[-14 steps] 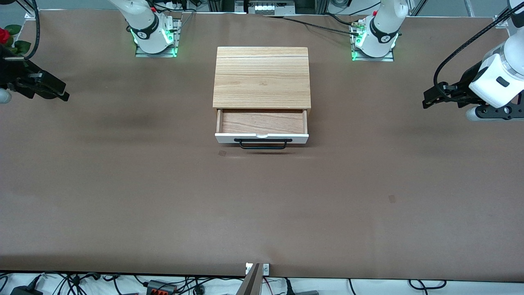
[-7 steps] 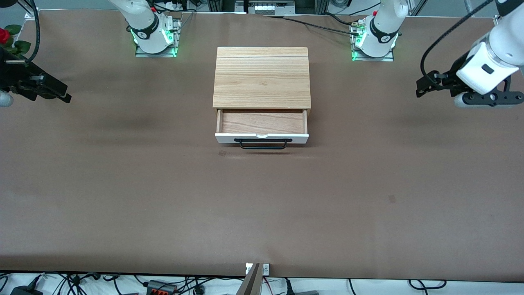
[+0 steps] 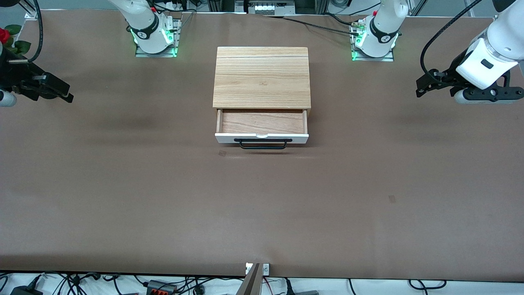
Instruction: Pull top drawer with both arms simultaneously
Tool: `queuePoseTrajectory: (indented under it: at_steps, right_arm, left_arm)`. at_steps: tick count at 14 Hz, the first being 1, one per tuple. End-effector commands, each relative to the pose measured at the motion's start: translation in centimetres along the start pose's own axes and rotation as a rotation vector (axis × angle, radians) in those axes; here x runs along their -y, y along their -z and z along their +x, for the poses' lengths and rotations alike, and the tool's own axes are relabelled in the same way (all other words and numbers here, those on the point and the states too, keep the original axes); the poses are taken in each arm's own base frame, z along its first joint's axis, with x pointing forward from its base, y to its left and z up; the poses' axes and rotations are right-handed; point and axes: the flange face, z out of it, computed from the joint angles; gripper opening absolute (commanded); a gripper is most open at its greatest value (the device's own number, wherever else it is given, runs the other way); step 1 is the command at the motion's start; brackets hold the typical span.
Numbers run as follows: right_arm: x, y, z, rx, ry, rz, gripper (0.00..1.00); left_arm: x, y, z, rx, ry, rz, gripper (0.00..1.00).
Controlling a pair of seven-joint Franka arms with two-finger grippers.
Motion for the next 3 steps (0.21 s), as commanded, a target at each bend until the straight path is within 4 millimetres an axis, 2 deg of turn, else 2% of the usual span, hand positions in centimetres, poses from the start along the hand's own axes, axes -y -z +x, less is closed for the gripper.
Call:
queuePoseTrajectory:
  at_steps: [1, 3]
  right_arm:
    - [0.19, 0.55, 0.10, 0.003, -0.010, 0.012, 1.00]
    - [0.19, 0.55, 0.10, 0.003, -0.013, 0.012, 1.00]
  left_arm:
    - [0.16, 0.21, 0.72, -0.005, -0.005, 0.013, 1.00]
    - [0.16, 0.22, 0.74, -0.006, -0.005, 0.013, 1.00]
